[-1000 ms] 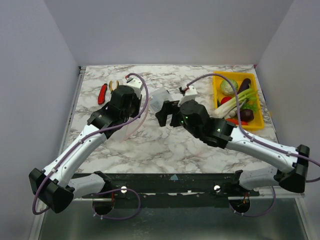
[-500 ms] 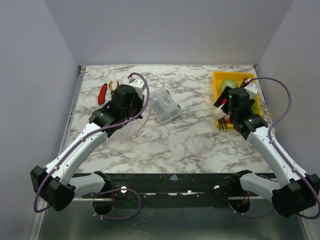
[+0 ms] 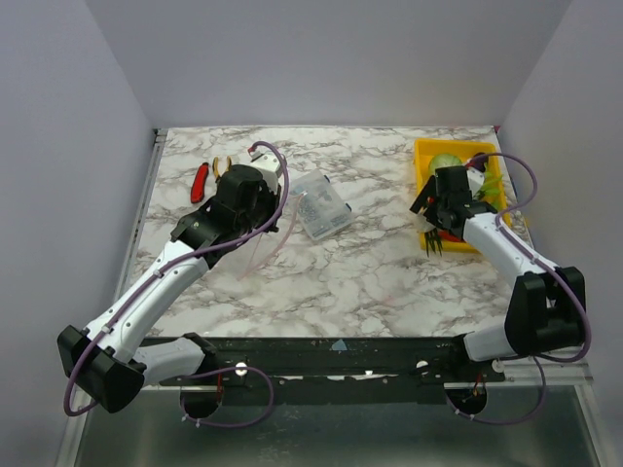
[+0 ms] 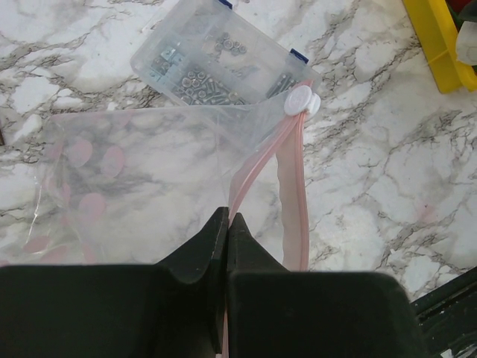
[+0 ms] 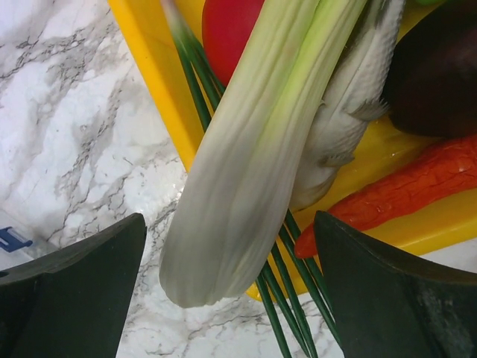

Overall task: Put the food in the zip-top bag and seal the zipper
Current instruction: Adjust the fake vegetable in the bin.

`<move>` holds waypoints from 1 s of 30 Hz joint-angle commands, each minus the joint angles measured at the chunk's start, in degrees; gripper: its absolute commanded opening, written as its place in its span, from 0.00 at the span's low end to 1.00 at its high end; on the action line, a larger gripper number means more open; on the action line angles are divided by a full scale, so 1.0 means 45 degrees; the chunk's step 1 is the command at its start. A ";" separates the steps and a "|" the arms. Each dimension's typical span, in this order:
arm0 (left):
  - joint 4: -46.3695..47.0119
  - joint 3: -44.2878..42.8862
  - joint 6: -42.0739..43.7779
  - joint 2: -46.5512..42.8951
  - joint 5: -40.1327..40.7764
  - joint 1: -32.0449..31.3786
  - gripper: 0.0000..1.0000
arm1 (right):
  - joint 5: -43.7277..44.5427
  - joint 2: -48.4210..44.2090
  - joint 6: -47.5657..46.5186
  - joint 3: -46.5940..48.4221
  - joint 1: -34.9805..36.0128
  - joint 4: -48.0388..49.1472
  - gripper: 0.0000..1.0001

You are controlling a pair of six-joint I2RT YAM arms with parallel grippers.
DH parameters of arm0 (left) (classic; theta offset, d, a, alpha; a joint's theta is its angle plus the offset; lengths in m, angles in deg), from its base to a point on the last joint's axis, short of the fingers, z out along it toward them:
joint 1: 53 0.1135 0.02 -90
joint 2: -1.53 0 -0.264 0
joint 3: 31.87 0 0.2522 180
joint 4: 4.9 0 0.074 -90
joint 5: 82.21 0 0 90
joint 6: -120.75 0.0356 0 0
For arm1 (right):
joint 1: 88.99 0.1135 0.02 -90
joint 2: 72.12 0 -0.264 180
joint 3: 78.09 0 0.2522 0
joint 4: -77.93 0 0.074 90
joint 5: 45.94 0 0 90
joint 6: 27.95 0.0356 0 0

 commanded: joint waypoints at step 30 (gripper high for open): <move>0.0157 -0.0134 -0.0219 -0.0372 -0.0700 -0.0027 0.00 | 0.3881 -0.0226 -0.2143 0.1700 -0.0041 -0.1548 0.00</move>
